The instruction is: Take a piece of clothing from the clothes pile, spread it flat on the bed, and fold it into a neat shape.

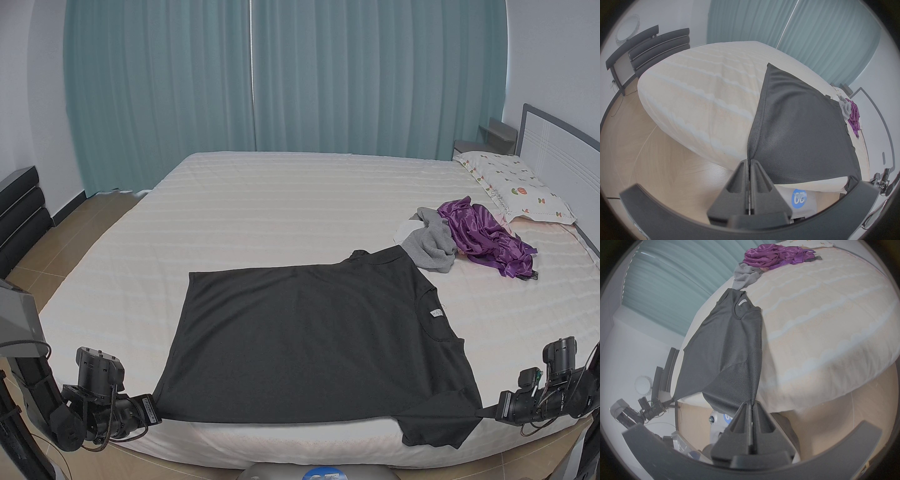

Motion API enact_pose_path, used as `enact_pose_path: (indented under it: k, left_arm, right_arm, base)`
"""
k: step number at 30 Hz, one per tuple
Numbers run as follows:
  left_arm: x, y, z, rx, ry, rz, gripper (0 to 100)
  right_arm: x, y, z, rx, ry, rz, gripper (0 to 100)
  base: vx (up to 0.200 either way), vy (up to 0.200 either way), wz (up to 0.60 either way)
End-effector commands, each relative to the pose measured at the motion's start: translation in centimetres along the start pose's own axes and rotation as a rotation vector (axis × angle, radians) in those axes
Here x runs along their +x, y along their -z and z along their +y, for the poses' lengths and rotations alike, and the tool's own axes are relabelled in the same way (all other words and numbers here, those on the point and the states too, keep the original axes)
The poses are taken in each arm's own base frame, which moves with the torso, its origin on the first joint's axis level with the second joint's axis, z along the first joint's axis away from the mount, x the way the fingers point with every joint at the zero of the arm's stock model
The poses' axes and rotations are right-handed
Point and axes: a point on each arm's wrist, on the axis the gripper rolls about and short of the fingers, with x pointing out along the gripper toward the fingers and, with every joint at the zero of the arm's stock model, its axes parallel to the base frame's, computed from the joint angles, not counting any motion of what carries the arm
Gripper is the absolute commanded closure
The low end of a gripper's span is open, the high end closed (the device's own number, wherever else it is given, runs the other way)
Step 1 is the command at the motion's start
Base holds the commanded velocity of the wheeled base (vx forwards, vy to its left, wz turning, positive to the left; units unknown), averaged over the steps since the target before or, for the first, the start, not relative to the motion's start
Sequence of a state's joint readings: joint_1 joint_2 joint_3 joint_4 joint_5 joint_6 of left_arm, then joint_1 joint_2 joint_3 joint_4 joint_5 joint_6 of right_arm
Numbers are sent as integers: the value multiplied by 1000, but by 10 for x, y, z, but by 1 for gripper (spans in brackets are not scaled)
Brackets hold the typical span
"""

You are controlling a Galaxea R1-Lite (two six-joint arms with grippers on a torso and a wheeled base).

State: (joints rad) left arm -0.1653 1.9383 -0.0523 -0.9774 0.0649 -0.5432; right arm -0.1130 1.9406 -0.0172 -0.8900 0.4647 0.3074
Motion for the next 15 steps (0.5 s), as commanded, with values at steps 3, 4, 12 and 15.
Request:
enact_pose_path:
  k: [3,4,12,15]
  left_arm:
    - [-6,8,2,33,-3,22,100]
    - [-7,10,4,56,-8,31,100]
    - [-12,14,7,92,-29,63,100]
    - [-18,15,8,130,-35,77,100]
  right_arm:
    - [-23,5,-1,-59,6,-36,100]
    - [-24,8,-2,-77,10,-18,100]
    - [-30,14,-2,-111,21,18,100]
    - [-31,15,-3,-121,27,19,100]
  base:
    - [0,0,0]
    - [0,0,0]
    - [0,0,0]
    - [0,0,0]
